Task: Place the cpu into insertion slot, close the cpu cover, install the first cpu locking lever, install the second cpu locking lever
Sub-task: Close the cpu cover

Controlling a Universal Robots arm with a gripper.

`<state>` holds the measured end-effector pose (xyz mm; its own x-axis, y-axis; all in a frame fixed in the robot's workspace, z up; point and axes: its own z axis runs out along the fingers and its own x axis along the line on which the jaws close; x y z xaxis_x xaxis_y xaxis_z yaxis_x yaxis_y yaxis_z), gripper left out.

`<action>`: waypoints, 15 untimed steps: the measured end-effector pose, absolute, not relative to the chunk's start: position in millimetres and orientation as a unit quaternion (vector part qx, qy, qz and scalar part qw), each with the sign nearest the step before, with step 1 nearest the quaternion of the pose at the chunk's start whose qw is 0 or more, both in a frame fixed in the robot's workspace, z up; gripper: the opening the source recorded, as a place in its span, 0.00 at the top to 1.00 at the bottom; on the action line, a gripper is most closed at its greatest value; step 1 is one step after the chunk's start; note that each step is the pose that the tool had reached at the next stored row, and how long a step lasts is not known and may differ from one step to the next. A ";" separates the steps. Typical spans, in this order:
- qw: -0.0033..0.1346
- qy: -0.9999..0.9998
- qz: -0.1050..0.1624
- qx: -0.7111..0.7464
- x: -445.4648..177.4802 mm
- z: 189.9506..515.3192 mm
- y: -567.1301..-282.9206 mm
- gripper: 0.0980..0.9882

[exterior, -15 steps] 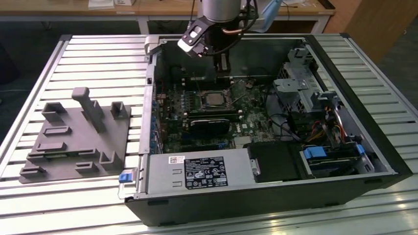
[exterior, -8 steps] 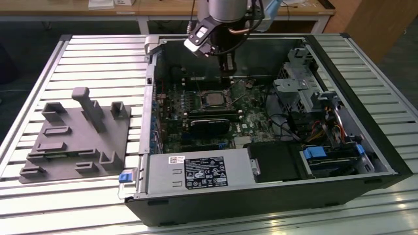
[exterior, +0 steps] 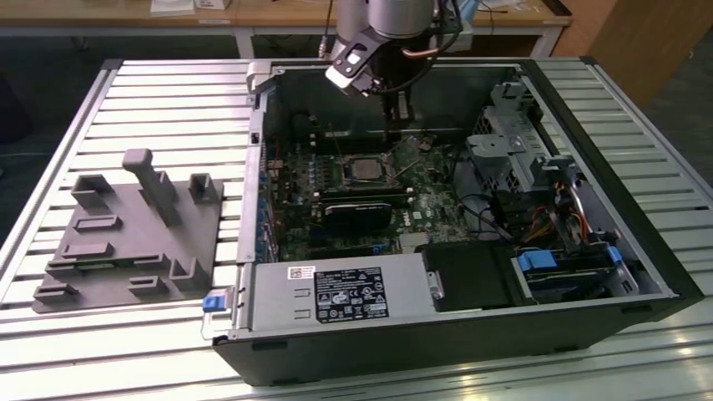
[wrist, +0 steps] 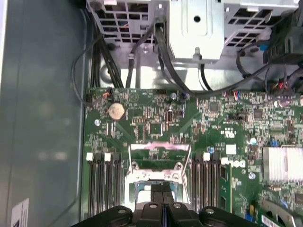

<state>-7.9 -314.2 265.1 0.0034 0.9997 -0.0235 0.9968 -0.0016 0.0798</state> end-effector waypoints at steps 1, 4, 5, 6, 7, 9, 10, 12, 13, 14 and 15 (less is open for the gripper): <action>0.037 0.706 0.020 0.707 -6.1 265.1 -314.2 0.99; 0.037 0.706 0.020 0.707 -0.2 265.1 -314.2 0.99; 0.037 0.706 0.020 0.707 1.9 265.1 -314.2 0.99; 0.037 0.706 0.020 0.707 4.1 265.1 -314.2 0.99; 0.037 0.706 0.020 0.707 6.3 265.2 -314.2 0.99; 0.037 0.706 0.020 0.707 11.2 265.2 -314.2 0.99; 0.037 0.706 0.020 0.707 13.6 265.2 -314.2 0.99; 0.037 0.706 0.020 0.707 18.1 265.1 -314.2 0.99; 0.037 0.706 0.020 0.707 20.5 265.1 -314.2 0.99; 0.037 0.706 0.020 0.707 23.0 265.1 -314.2 0.99; 0.037 0.706 0.020 0.707 25.3 265.0 -314.2 0.99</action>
<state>25.3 -314.2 265.0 0.0034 0.9997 -0.0232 0.9968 -0.0015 0.0799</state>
